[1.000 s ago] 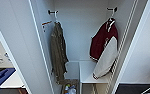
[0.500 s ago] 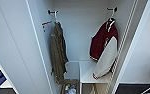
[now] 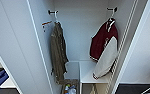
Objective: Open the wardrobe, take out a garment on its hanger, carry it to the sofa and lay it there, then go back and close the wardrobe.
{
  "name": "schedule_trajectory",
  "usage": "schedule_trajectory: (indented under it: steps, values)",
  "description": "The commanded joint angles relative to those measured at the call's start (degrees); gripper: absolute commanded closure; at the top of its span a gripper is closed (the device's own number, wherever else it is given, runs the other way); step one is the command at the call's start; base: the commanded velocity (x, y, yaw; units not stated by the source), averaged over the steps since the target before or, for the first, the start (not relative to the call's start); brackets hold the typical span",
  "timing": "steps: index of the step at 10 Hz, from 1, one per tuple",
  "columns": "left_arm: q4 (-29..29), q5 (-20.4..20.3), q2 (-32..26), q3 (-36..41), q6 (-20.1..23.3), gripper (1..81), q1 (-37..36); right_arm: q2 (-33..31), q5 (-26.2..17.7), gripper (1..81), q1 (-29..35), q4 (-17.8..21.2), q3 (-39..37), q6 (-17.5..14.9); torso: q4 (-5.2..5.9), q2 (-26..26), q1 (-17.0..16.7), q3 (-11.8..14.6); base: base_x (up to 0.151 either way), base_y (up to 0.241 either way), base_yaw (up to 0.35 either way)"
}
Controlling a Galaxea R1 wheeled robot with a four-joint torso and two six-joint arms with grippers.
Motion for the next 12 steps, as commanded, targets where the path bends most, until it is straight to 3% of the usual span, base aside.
schedule_trajectory:
  steps: [1,2,4,6,8,10,12]
  values:
    - [0.74,0.72,3.45,-5.91,2.36,1.0,-2.43,0.26,2.28,1.0,6.45,-19.43,-2.41,-1.03,0.0,0.0,0.0,0.0,0.0,0.0,0.0]
    - [0.74,0.55,4.42,-7.42,2.36,1.0,-2.25,0.25,5.45,1.0,7.6,-25.07,-3.03,-1.03,0.0,0.0,0.0,0.0,0.0,0.0,0.0]
    - [0.65,-3.75,3.82,-7.6,2.36,1.0,-1.46,0.17,10.28,1.0,10.07,-35.08,-3.12,-1.2,0.0,0.0,0.0,0.0,0.0,0.0,0.0]
    - [0.47,-3.94,3.9,-7.6,2.27,1.0,-0.75,-0.62,13.82,1.0,11.83,-43.88,-2.85,-1.82,0.0,0.0,0.0,0.0,0.0,0.0,0.0]
    - [0.56,-4.11,3.73,-8.38,2.27,1.0,-0.14,-0.27,13.82,1.0,12.35,-47.67,-1.64,-1.82,0.0,0.0,0.0,0.0,0.0,0.0,0.0]
    - [0.65,-4.11,3.9,-8.65,2.27,1.0,0.04,0.43,13.2,1.0,14.63,-48.49,1.28,-2.18,0.0,0.0,0.0,0.0,0.0,0.0,0.0]
    - [0.65,-4.11,3.81,-8.65,2.36,1.0,0.13,4.2,9.51,1.0,15.95,-48.4,1.36,-2.18,0.0,0.0,0.0,0.0,0.0,0.0,0.0]
